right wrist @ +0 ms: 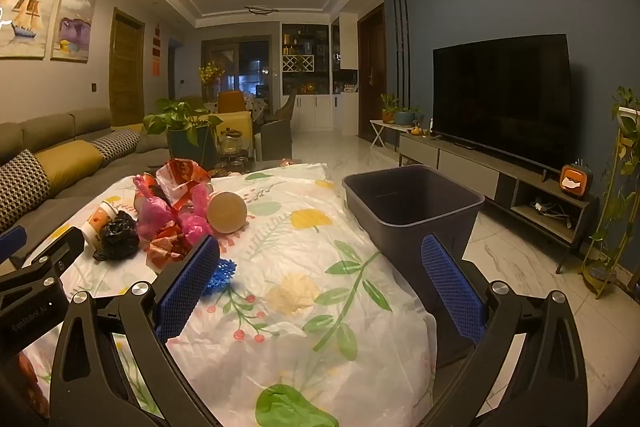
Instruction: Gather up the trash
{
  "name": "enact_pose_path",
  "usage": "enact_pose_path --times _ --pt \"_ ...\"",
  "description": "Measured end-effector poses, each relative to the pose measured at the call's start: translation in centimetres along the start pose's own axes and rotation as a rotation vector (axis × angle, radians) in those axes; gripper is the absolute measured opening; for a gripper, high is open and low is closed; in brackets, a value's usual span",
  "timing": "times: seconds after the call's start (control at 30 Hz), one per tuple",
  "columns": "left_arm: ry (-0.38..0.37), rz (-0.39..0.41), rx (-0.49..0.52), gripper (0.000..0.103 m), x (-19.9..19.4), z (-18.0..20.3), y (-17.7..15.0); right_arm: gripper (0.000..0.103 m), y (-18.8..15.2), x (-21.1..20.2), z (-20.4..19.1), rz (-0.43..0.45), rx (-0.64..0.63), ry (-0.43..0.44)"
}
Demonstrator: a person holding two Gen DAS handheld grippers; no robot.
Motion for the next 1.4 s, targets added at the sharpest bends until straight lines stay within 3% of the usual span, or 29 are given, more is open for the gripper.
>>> enact_pose_path --times 1.4 --pt "0.0 0.0 0.0 0.097 -0.03 0.07 0.01 0.098 -0.14 -0.24 0.39 0.004 0.006 0.002"
Point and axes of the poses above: each gripper's, at about its wrist camera, not at the fingertips, and x roughly the way its jaws point, z to its right, y to its top, the point moved 4 cm from there along x, roughly the way its jaws point, and after that the axes turned 11 degrees about -z, right-handed, at the moved point
